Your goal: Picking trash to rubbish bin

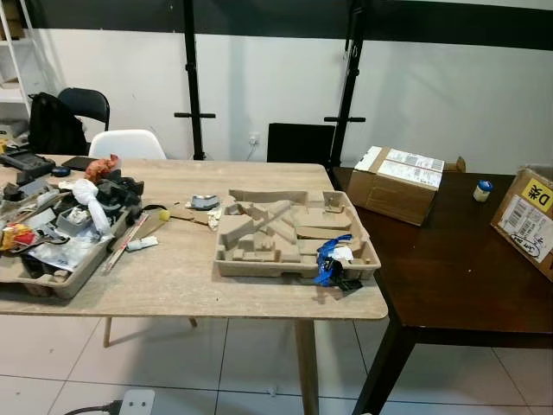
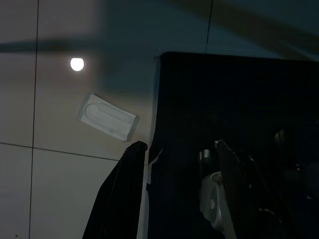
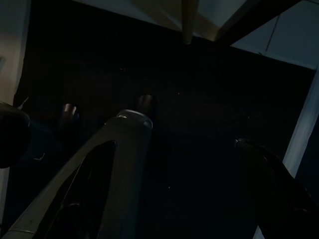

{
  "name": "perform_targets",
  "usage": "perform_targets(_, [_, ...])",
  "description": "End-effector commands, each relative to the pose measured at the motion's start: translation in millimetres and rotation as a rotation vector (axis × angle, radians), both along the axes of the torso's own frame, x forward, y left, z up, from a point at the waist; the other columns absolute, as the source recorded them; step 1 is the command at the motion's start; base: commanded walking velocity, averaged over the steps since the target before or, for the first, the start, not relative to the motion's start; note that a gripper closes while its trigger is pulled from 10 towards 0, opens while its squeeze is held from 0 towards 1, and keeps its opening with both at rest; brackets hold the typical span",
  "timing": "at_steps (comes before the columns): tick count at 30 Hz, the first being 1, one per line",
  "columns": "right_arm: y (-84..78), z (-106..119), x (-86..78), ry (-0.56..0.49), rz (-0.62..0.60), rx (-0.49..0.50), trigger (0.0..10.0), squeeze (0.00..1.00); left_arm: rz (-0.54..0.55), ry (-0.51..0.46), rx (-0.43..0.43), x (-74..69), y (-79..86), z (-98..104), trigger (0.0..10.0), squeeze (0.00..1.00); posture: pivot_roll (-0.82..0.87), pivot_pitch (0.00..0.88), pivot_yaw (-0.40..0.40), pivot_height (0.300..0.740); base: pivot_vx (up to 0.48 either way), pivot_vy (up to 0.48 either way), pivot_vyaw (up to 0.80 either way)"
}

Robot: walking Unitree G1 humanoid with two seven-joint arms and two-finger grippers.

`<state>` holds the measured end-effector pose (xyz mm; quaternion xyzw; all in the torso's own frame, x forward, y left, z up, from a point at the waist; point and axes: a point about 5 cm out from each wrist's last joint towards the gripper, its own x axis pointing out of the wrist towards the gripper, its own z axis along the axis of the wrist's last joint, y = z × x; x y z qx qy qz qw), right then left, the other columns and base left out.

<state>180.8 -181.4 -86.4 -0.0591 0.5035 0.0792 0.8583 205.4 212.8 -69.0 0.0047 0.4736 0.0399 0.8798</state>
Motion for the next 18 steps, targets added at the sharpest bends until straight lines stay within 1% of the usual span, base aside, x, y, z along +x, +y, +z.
perform_targets(1, [1.3,-2,-3.7,0.011,0.003,-0.003,10.0,0.0,0.006,0.012,0.0,-3.5,0.7,-2,10.0,0.0,0.1,0.0,-0.014,0.74,0.0,0.0,0.0])
perform_targets(3, [2.2,-2,-4.3,0.015,-0.006,-0.001,10.0,0.0,0.03,-0.006,-0.003,-2.3,1.2,-1,10.0,0.0,0.09,0.0,-0.007,0.74,0.0,0.0,0.0])
perform_targets(7, [2.3,-1,-2.0,0.014,0.026,-0.004,10.0,0.0,0.003,-0.029,0.008,4.3,-0.2,3,10.0,0.0,0.09,0.0,-0.005,0.74,0.0,0.0,0.0])
perform_targets(8, [0.7,-1,-0.6,0.006,0.007,-0.014,10.0,0.0,0.01,-0.051,0.007,8.9,-0.1,5,10.0,0.0,0.09,0.0,-0.003,0.74,0.0,0.0,0.0])
perform_targets(9, [0.3,0,-0.3,0.004,0.001,-0.016,10.0,0.0,0.012,-0.056,0.006,10.0,0.0,6,10.0,0.0,0.09,0.0,-0.003,0.74,0.0,0.0,0.0])
perform_targets(11, [1.2,0,0.3,0.007,-0.009,0.008,10.0,0.0,0.002,-0.07,0.002,12.7,-0.4,8,10.0,0.0,0.08,0.0,-0.003,0.74,0.0,0.0,0.0])
perform_targets(12, [1.1,1,3.5,0.002,0.002,0.004,10.0,0.0,-0.018,-0.071,0.013,14.2,-0.1,9,10.0,0.0,0.08,0.0,0.0,0.74,0.0,0.0,0.0])
perform_targets(14, [2.7,6,12.8,-0.032,-0.012,0.03,10.0,0.0,-0.033,-0.071,0.018,14.7,0.8,9,10.0,0.0,0.08,0.0,-0.007,0.74,0.0,0.0,0.0])
perform_targets(15, [1.1,9,18.9,-0.062,-0.034,0.012,10.0,0.0,-0.027,-0.076,0.016,15.3,1.5,10,10.0,0.0,0.07,0.0,0.007,0.74,0.0,0.0,0.0])
perform_targets(16, [1.1,9,18.9,-0.062,-0.034,0.012,10.0,0.0,-0.027,-0.076,0.016,15.3,1.5,10,10.0,0.0,0.07,0.0,0.007,0.74,0.0,0.0,0.0])
perform_targets(17, [-0.8,13,24.9,-0.093,-0.06,0.006,10.0,0.0,-0.026,-0.069,0.02,14.1,2.0,9,10.0,0.0,0.08,0.0,-0.003,0.74,0.0,0.0,0.0])
perform_targets(18, [-0.8,13,24.9,-0.093,-0.06,0.006,10.0,0.0,-0.026,-0.069,0.02,14.1,2.0,9,10.0,0.0,0.08,0.0,-0.003,0.74,0.0,0.0,0.0])
